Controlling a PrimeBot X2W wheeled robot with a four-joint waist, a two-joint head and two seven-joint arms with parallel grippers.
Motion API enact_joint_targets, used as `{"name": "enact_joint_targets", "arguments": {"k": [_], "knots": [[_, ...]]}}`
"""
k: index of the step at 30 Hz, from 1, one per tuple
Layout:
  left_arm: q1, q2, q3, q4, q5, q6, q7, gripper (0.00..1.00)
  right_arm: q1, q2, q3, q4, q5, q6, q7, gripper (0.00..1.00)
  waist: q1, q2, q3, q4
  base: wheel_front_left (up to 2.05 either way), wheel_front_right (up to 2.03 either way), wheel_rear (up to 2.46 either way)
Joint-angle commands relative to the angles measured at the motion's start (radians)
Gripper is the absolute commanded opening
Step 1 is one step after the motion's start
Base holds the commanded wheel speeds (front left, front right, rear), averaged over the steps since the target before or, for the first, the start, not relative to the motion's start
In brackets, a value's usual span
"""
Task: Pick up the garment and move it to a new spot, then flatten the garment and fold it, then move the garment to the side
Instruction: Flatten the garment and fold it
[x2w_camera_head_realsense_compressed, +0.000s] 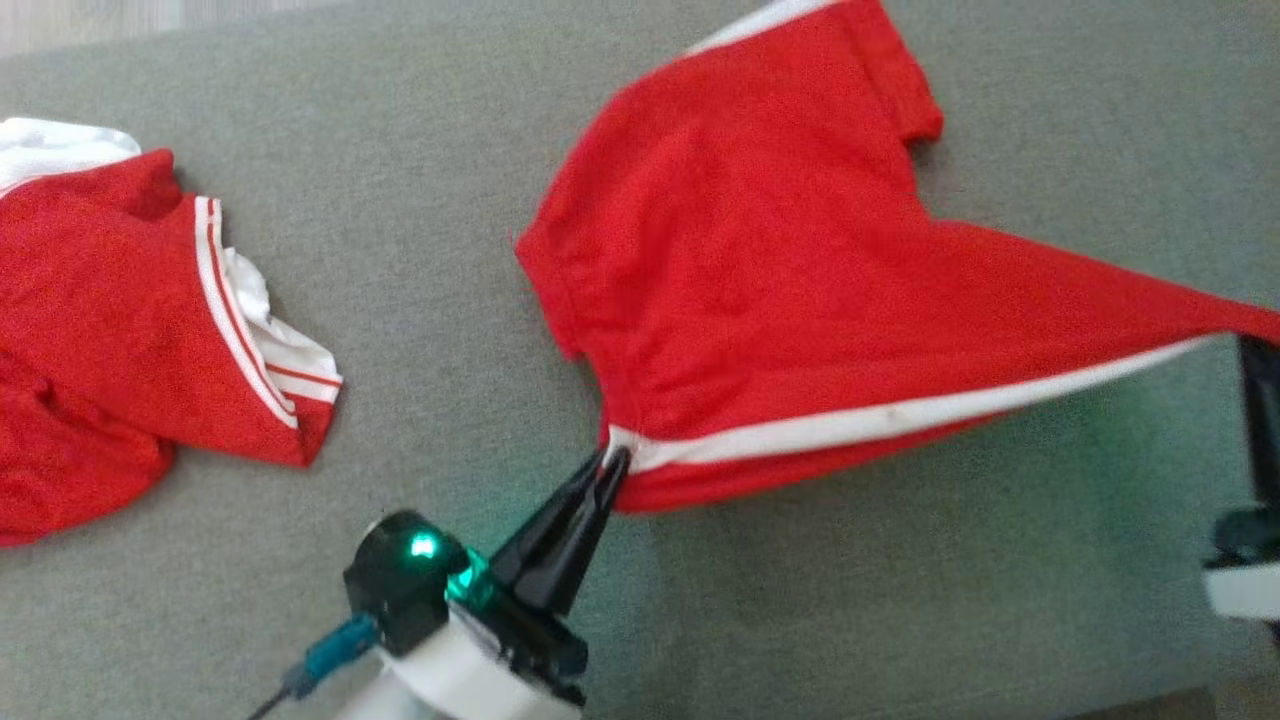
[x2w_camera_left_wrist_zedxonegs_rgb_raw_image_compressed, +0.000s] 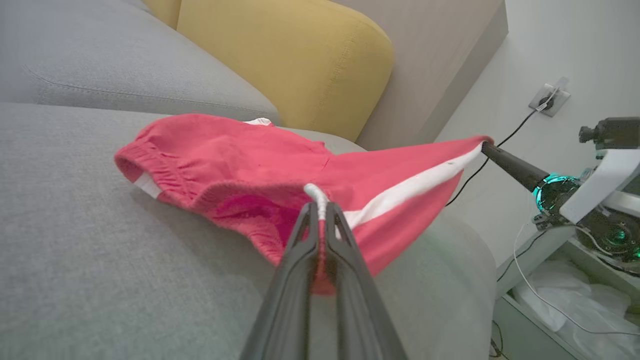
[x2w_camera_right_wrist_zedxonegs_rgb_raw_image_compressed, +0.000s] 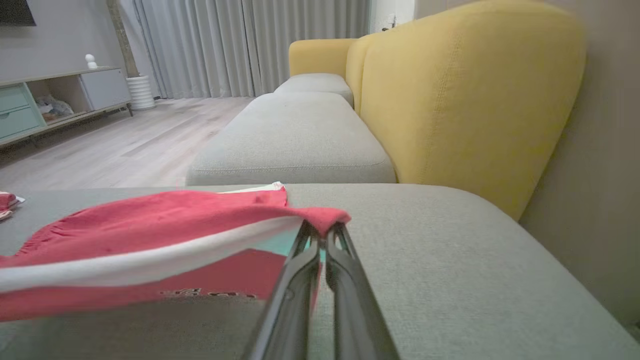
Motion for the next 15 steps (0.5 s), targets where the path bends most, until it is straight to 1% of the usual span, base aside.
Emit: {"name": "enact_joint_targets", "arguments": {"k": [1,5,8,11,15], "knots": [[-0.006,0.021,0.045,-0.044,0.008,0.002,-0.005,0.0,0.012,-0.045,-0.015,-0.058,0.011,-0.001,0.007,0.0,0.0004,-0.0001,-0.005,0.001,0.0,0.0,0.0],[0.035,0.044,0.061,-0.114,0.009,0.002,-0.005,0.0,0.093,-0.064,-0.079,-0.175,0.015,-0.001,0.074,0.0,0.0004,-0.0001,-0.003,0.01,0.0,0.0,0.0],[0.017,0.03,0.085,-0.154,-0.011,0.002,-0.005,0.0,0.066,-0.072,-0.093,-0.208,0.016,-0.001,0.129,0.0,0.0004,-0.0001,0.012,0.027,0.0,0.0,0.0],[-0.041,0.003,0.106,-0.134,-0.024,0.002,-0.005,0.0,-0.026,-0.088,-0.055,-0.176,0.035,-0.001,0.191,0.0,0.0004,-0.0001,0.032,0.052,0.0,0.0,0.0],[-0.147,-0.061,0.126,-0.033,-0.05,0.003,0.006,0.0,-0.194,-0.139,0.041,-0.078,0.069,-0.001,0.273,0.0,0.0004,-0.0001,0.065,0.092,0.0,0.0,0.0]]}}
